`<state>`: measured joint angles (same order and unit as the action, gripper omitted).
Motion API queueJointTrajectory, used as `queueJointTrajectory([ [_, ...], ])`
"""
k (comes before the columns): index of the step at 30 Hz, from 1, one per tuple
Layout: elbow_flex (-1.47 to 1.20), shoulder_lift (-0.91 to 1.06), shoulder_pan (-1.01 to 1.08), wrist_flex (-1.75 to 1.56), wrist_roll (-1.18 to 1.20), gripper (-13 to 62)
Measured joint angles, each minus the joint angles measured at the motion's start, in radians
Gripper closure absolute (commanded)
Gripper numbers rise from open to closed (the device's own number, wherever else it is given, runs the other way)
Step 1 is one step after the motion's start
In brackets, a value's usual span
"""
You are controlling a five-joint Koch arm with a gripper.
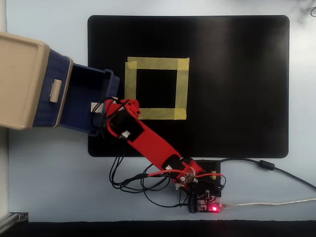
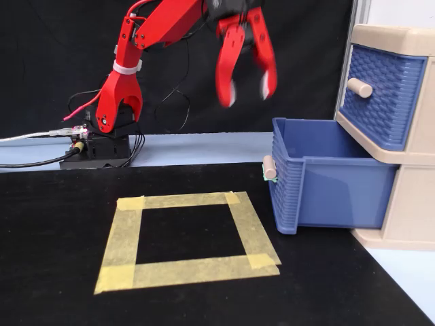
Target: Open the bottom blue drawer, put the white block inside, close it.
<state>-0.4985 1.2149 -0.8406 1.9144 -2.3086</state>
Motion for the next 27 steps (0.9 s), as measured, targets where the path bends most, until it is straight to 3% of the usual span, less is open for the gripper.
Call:
queueJointTrajectory([
  [12,-0.037,-0.273,-0.032,-0.121,-0.008,15.3],
  [19,0.057,-0.347,-0.133,-0.448,-0.183,15.1],
  [27,0.11,-0.454,-0.212,-0.606,-0.488,15.1],
])
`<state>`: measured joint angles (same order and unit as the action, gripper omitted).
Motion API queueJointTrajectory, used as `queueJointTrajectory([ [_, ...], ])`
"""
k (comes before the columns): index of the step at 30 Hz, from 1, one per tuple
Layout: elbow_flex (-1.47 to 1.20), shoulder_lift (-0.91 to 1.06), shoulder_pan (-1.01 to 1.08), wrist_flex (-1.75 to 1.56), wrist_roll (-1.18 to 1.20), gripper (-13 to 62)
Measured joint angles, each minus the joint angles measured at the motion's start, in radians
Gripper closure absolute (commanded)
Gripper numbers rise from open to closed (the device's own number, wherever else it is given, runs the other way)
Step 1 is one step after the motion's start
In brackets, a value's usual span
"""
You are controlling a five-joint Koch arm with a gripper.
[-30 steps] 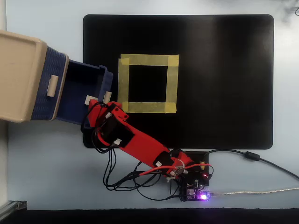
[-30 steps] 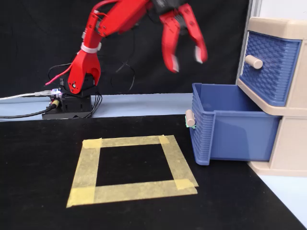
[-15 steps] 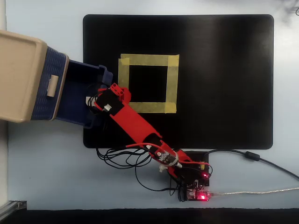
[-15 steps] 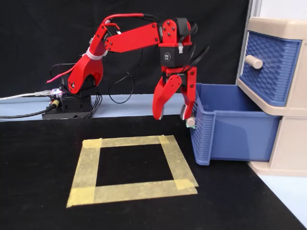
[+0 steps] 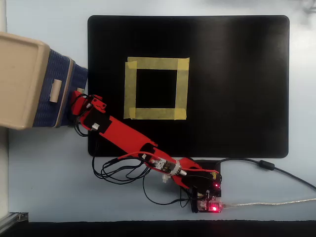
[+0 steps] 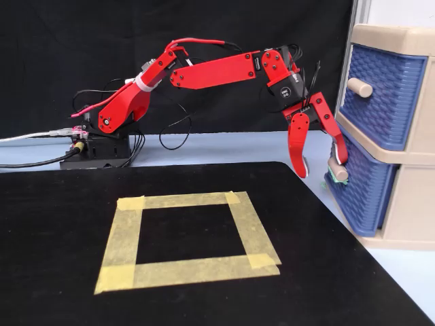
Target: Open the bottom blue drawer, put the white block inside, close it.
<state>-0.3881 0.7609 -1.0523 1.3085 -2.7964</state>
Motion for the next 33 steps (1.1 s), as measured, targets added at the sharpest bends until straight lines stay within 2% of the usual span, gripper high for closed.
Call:
queueJointTrajectory([
  [12,-0.002,0.003,-0.017,0.017,-0.207,15.0],
  [14,-0.003,0.029,-0.014,0.089,-0.209,15.0],
  [18,-0.028,0.207,0.064,0.448,-0.186,15.1],
  [20,-0.06,0.37,0.164,0.614,-0.069,15.1],
  [22,-0.238,0.522,0.265,0.643,0.135,15.1],
  [28,-0.989,0.969,0.588,0.629,0.779,15.2],
  [33,-1.417,1.27,0.948,0.512,1.292,15.2],
])
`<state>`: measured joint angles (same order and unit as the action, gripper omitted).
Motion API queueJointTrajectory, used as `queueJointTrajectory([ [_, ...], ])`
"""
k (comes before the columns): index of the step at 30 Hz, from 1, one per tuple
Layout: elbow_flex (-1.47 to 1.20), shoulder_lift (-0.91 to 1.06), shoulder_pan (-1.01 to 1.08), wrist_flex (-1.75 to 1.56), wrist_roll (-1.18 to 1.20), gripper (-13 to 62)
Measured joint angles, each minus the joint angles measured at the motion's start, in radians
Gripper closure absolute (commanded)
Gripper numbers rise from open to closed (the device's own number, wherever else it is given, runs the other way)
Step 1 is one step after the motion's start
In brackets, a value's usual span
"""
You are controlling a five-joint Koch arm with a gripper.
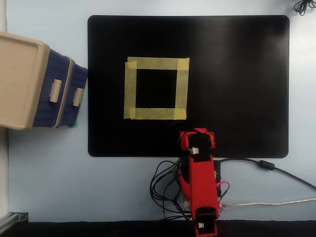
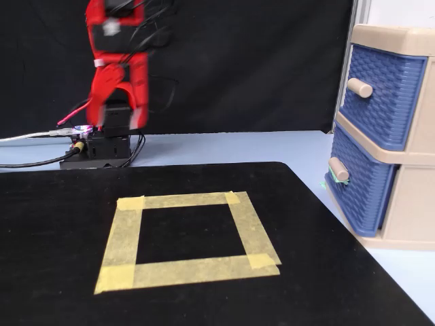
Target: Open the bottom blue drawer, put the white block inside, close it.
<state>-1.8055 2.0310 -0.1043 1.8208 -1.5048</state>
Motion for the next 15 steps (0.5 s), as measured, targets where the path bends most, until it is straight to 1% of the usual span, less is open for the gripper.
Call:
queueJointTrajectory([
  [2,-0.123,0.058,0.094,-0.049,0.114,15.2],
  [4,-0.33,0.115,0.172,-0.106,0.179,15.1],
  [8,-0.543,0.236,0.189,-0.19,0.181,14.9],
  [10,-0.594,0.27,0.19,-0.232,0.179,14.5],
  [15,-0.64,0.27,0.19,-0.244,0.178,14.9],
])
